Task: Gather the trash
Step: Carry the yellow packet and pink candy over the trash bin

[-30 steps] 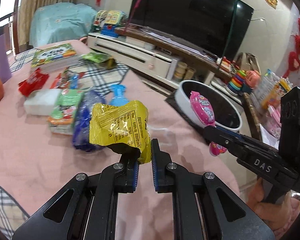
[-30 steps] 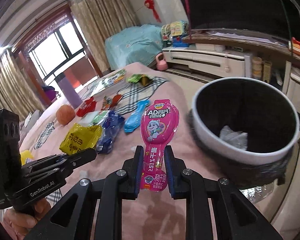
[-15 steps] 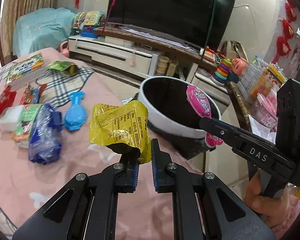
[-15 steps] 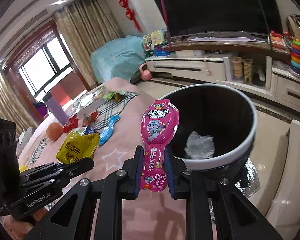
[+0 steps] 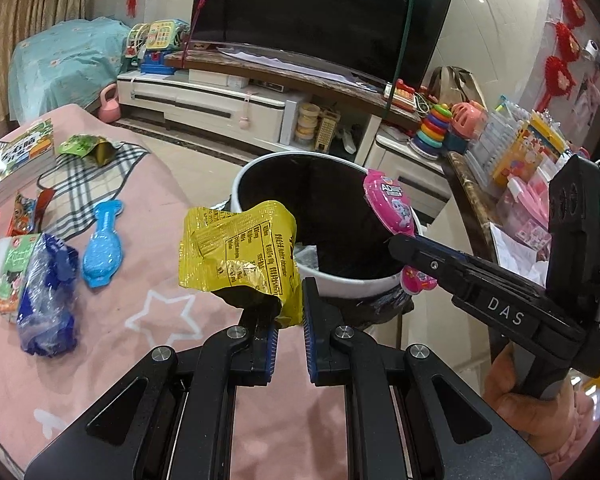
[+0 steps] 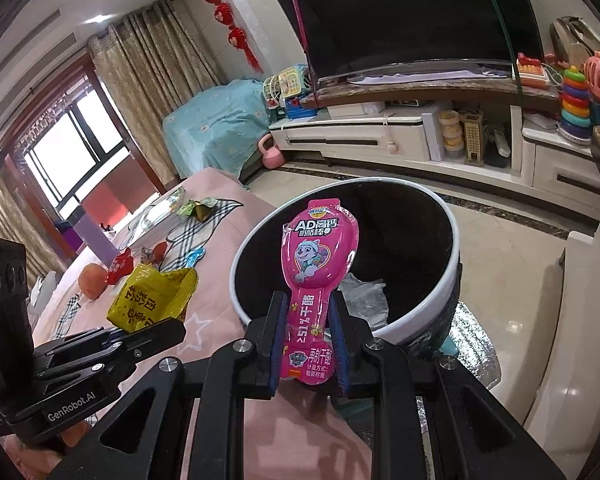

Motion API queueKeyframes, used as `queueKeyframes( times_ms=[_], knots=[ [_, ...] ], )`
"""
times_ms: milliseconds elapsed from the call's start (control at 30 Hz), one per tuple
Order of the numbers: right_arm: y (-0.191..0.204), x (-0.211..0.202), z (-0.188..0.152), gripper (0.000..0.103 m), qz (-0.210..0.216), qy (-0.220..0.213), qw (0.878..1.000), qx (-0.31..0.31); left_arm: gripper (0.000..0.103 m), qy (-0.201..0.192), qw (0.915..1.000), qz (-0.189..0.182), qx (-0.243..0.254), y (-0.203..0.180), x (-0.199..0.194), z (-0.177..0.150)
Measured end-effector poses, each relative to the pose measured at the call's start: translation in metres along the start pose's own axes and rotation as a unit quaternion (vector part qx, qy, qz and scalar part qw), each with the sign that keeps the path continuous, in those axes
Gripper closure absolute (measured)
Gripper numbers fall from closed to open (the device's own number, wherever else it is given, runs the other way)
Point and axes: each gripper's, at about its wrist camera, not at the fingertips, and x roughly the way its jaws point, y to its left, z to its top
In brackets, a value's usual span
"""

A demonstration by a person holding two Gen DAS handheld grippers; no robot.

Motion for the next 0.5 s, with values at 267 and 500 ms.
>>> queueKeyframes(
  times_ms=[267,500],
  knots=[
    [-0.012,0.003,0.010,0.082,-0.005,0.000,1.000,0.007,0.093,0.006,0.9999,-0.004,0.009,-0.012,0.015,0.014],
    [-0.024,0.009,0.018,0.082,-0.009,0.005,1.000,0.014,0.092,0.016,0.9998,-0.009,0.011,-0.020,0.032,0.025]
  ],
)
